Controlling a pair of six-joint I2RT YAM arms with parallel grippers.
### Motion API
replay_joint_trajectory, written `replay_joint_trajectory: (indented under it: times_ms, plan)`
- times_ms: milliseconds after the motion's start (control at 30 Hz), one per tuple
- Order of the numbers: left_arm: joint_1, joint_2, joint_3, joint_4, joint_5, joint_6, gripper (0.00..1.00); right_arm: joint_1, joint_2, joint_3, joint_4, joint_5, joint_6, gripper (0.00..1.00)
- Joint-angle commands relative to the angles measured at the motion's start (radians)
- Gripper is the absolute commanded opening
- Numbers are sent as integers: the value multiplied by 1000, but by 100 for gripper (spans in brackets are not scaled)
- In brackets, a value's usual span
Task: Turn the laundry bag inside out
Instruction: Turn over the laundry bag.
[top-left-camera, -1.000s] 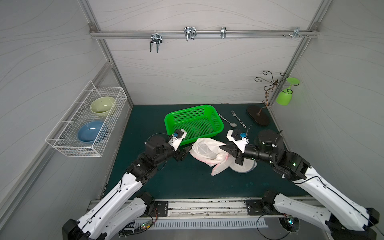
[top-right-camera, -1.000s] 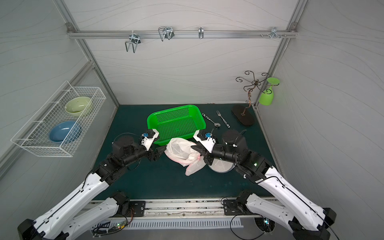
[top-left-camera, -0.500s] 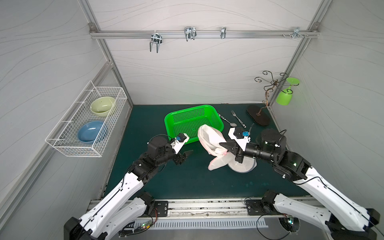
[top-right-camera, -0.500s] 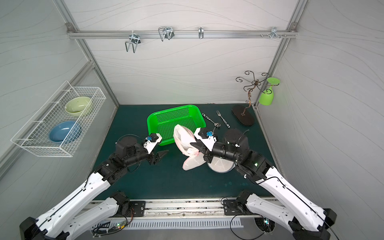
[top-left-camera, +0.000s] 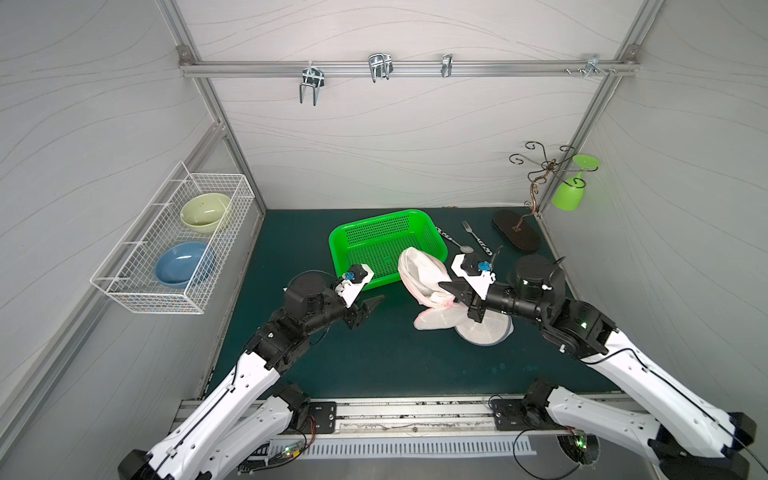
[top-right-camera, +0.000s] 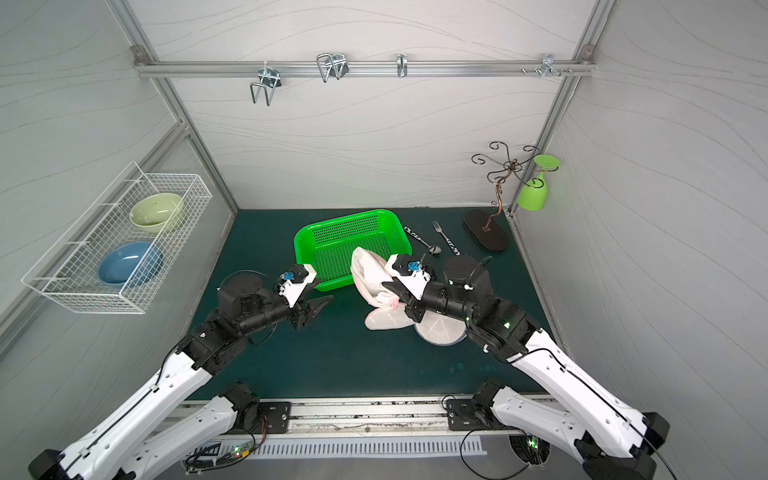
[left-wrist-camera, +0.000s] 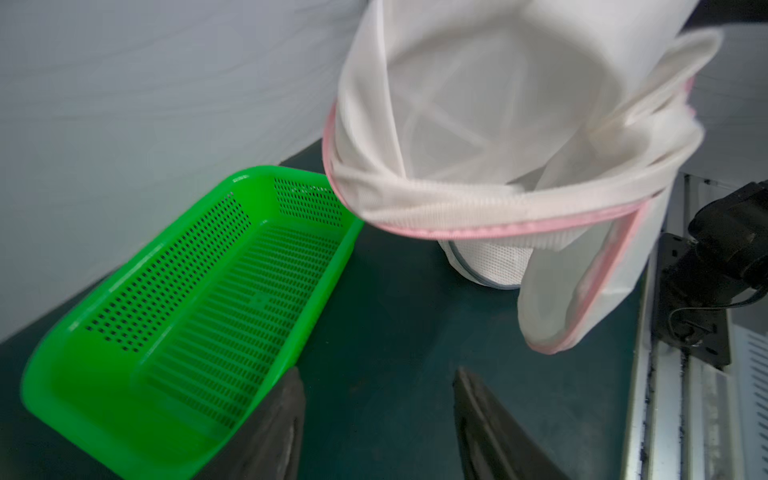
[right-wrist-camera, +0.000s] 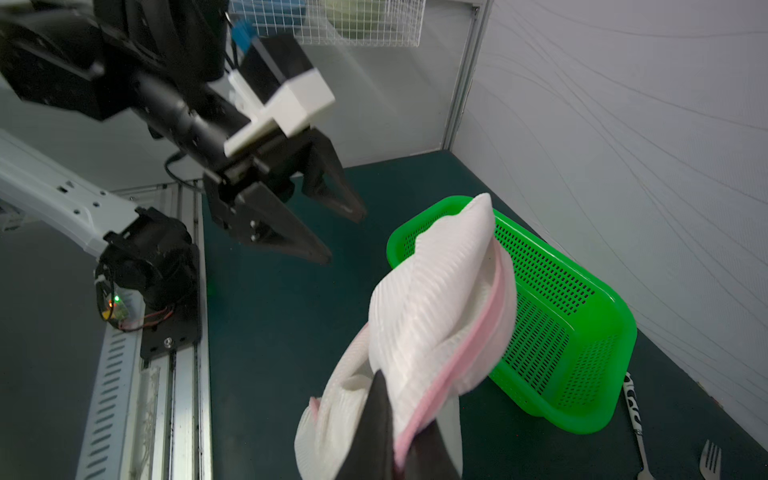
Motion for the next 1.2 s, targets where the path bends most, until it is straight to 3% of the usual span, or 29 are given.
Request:
replay_joint_trajectory:
  times_ms: [0,167,400,700,1167]
  plan:
    - [-33,-6,135,-104,10,257,59,4,26,49,-120,-90,-123,0]
    - [-146,71,242,-216,-6,484,67,24,77,83,-138,-208,-131,0]
    - [-164,164,296,-289,50,593,68,62,116,132,-185,-232,-182,0]
    - [-166,192,302,-311,107,615,53,85,129,161,-234,-265,-245,0]
    - [-166,199,305,-353,216,518,20,90,133,165,-147,-112,-263,0]
